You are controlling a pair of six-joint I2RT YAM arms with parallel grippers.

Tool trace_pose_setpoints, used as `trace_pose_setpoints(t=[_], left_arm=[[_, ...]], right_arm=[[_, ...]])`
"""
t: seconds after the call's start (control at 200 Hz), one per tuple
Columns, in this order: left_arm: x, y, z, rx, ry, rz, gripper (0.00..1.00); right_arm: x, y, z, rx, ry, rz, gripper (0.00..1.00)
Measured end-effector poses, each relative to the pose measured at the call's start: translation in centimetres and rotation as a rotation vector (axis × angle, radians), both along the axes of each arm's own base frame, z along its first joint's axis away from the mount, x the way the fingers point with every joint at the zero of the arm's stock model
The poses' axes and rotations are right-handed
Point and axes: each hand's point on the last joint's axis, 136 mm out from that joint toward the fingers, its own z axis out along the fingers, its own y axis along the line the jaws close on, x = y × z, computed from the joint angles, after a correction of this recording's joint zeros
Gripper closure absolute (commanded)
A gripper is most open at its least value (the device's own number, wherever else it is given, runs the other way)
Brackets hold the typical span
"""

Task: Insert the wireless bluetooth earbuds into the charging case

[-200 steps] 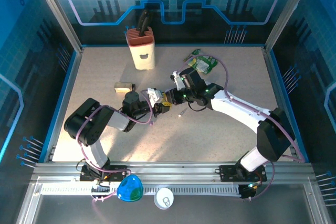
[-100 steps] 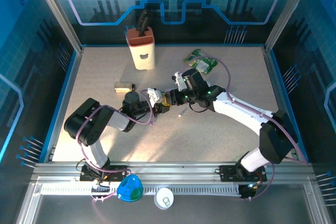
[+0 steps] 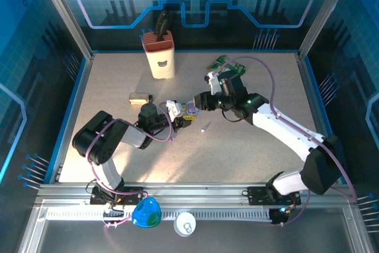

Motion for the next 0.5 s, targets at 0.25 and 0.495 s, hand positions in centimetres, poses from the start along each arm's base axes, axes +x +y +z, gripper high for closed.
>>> trace_pose_setpoints(t=[0.25, 0.495], left_arm=[[0.0, 0.0, 0.4, -0.010, -0.014, -0.001, 0.71], [0.3, 0.1, 0.7, -0.032, 0.006, 0.022, 0.71]], right_arm=[[2.3, 1.1, -2.0, -0.070, 0.074, -0.012, 0.58], [1.4, 0.4, -3.0, -0.092, 0.105, -0.013, 0.56]])
